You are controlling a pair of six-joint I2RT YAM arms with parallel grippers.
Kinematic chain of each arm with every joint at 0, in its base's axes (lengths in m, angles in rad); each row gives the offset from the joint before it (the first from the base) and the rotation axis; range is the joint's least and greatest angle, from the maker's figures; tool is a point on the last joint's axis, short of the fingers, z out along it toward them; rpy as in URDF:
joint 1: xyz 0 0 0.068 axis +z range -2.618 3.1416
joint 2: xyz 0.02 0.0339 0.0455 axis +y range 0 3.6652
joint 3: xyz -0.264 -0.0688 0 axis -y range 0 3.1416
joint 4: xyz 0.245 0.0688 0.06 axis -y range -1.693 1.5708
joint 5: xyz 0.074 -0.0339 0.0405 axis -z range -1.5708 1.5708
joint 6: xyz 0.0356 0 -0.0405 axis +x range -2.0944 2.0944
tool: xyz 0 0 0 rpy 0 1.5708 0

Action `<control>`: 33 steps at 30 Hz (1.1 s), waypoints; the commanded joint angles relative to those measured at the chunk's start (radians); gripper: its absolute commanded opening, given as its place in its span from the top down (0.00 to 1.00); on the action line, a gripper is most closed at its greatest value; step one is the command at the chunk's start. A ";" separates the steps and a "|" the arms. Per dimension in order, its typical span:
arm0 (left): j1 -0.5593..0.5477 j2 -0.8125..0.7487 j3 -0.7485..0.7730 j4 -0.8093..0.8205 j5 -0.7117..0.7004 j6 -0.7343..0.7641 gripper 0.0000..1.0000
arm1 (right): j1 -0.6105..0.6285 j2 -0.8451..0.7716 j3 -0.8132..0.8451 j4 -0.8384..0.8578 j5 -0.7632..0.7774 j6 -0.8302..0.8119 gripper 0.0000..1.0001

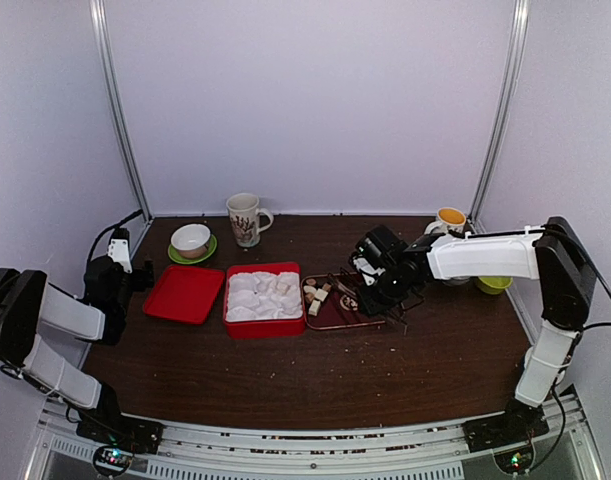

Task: Pack the chocolate
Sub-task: Pick up the fake chocolate from the plate.

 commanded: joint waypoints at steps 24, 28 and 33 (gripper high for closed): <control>0.006 0.003 0.010 0.040 -0.006 -0.010 0.02 | -0.006 -0.031 -0.003 0.019 0.082 0.035 0.69; 0.005 0.003 0.010 0.040 -0.005 -0.010 0.02 | -0.007 -0.060 -0.020 0.041 0.071 0.033 0.73; 0.005 0.002 0.010 0.040 -0.006 -0.010 0.02 | -0.006 -0.087 -0.034 0.050 0.063 0.016 0.73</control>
